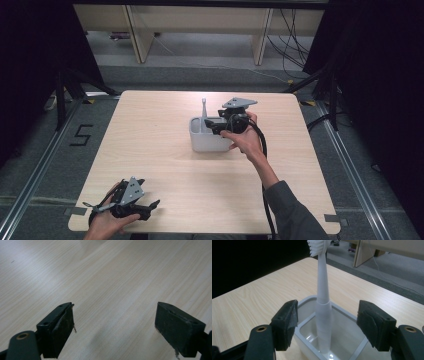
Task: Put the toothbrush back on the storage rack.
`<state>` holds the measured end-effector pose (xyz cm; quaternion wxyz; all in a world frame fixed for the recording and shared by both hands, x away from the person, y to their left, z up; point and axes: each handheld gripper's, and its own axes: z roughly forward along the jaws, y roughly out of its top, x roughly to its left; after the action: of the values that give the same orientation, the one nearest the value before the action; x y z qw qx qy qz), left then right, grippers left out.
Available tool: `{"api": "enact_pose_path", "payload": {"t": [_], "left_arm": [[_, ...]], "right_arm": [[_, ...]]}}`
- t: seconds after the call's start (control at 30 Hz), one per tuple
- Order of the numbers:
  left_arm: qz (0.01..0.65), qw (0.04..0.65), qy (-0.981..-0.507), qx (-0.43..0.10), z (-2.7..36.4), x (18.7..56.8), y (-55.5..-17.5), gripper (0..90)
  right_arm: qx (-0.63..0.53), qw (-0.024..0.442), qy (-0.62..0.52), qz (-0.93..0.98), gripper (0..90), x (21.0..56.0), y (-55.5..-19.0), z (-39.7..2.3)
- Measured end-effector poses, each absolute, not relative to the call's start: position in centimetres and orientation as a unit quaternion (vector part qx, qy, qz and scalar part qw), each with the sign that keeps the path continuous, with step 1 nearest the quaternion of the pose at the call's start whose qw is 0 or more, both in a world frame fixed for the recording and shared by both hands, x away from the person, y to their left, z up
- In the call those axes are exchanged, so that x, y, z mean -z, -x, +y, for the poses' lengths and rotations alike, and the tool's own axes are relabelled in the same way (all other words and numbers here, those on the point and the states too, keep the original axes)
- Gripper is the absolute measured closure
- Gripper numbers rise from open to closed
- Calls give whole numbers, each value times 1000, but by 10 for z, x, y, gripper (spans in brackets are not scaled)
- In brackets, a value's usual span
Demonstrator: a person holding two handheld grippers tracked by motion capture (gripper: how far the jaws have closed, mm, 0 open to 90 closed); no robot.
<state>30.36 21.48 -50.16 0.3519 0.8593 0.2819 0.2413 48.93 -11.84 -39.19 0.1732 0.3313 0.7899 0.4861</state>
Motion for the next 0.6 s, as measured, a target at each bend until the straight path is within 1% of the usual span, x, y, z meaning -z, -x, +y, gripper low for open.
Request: {"api": "enact_pose_path", "payload": {"t": [0.17,0.27,0.3,0.43,0.6], "left_arm": [[282,355,-859,-237,215,502,-303,151],[282,354,-860,-237,215,502,-303,151],[282,355,-859,-237,215,502,-303,151],[282,355,-859,-237,215,502,-303,151],[283,356,-858,-239,215,502,-303,151]], "right_arm": [[-483,180,-328,792,338,390,-486,-123],[-485,176,-335,788,334,389,-483,-124],[-486,182,-328,789,331,389,-483,-126],[-491,172,-335,786,311,389,-479,-128],[-495,180,-328,784,307,388,-475,-133]]}}
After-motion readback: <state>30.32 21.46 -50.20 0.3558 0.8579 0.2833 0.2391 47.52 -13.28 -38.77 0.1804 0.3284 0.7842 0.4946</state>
